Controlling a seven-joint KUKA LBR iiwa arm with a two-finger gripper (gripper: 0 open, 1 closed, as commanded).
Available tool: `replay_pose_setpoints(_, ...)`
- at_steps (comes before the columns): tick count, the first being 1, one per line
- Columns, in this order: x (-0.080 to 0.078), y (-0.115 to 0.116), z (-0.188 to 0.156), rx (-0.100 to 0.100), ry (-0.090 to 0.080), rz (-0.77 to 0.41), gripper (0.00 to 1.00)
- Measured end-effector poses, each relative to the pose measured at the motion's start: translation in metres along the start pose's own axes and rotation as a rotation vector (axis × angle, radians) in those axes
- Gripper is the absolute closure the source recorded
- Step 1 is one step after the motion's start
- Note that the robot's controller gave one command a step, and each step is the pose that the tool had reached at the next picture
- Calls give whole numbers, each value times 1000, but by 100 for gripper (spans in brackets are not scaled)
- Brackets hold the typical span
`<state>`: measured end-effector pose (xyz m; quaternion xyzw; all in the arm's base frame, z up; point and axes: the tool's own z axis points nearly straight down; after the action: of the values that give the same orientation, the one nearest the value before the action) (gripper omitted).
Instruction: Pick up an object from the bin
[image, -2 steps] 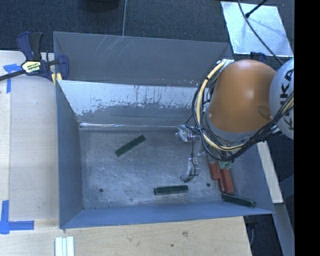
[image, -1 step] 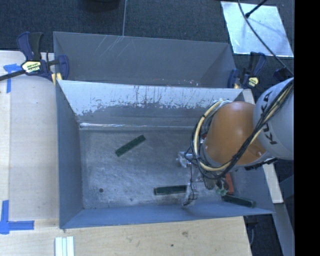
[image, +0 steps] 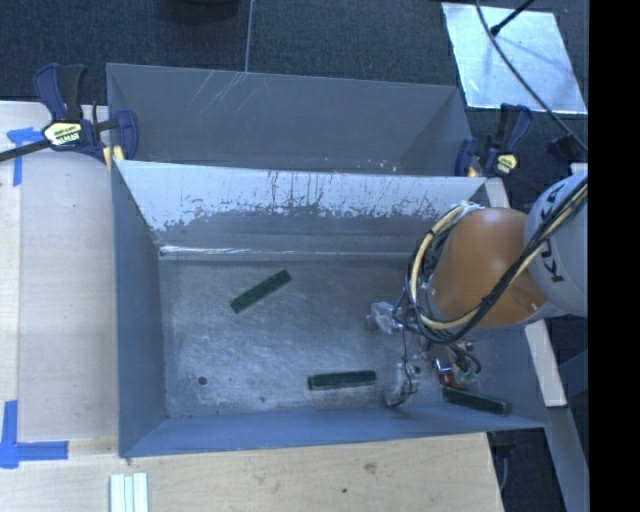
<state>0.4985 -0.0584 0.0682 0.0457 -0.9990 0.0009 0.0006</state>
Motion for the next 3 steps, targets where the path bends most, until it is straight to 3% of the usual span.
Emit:
replay_pose_setpoints(1,9,49,-3,-3,-8,67,0)
replay_pose_setpoints(2,10,47,-3,-2,-8,69,100)
replay_pose_setpoints(3,-24,4,-126,2,-14,72,100)
